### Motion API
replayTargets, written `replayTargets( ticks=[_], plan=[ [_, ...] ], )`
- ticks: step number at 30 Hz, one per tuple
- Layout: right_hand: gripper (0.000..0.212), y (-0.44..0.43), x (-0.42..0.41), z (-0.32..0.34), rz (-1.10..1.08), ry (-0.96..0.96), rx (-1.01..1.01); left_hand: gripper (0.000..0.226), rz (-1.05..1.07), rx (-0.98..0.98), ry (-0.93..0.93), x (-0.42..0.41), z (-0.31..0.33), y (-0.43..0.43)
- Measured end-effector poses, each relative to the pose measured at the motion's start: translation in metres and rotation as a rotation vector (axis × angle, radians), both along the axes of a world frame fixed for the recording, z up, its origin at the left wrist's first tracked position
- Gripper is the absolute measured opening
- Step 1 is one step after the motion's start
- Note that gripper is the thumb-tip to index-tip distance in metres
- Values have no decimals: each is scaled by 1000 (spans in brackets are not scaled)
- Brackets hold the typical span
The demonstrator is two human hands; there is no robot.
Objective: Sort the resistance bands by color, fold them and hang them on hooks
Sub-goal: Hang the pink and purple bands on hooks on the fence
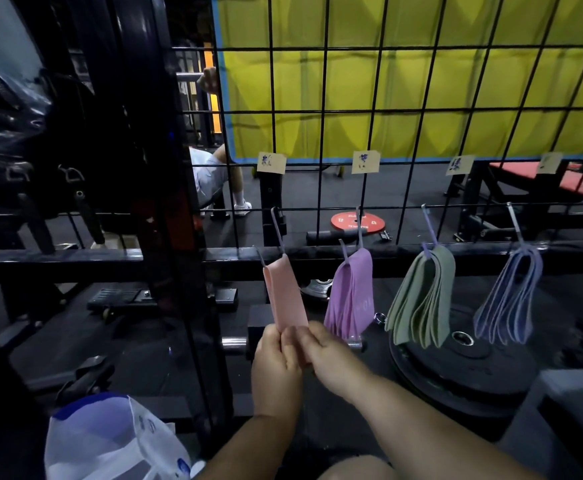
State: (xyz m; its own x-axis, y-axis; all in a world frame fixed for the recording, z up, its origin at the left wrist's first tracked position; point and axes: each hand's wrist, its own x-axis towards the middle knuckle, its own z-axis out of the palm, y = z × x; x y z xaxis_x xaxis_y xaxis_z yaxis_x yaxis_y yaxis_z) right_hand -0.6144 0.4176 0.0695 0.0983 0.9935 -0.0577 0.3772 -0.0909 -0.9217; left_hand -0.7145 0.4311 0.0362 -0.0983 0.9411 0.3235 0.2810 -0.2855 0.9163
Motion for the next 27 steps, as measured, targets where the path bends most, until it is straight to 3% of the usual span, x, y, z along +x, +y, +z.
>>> replayTargets(
  ticks=[17, 24, 27],
  plan=[
    [35, -16, 10, -10, 57, -168, 62, 41, -6, -71, 27, -4, 0, -15],
    [30, -24, 7, -11, 30, -86, 114, 50, -22, -75, 73, -8, 1, -23],
    [32, -26, 5, -10, 31, -139, 104, 47, -6, -92, 88, -8, 3, -25]
  ],
)
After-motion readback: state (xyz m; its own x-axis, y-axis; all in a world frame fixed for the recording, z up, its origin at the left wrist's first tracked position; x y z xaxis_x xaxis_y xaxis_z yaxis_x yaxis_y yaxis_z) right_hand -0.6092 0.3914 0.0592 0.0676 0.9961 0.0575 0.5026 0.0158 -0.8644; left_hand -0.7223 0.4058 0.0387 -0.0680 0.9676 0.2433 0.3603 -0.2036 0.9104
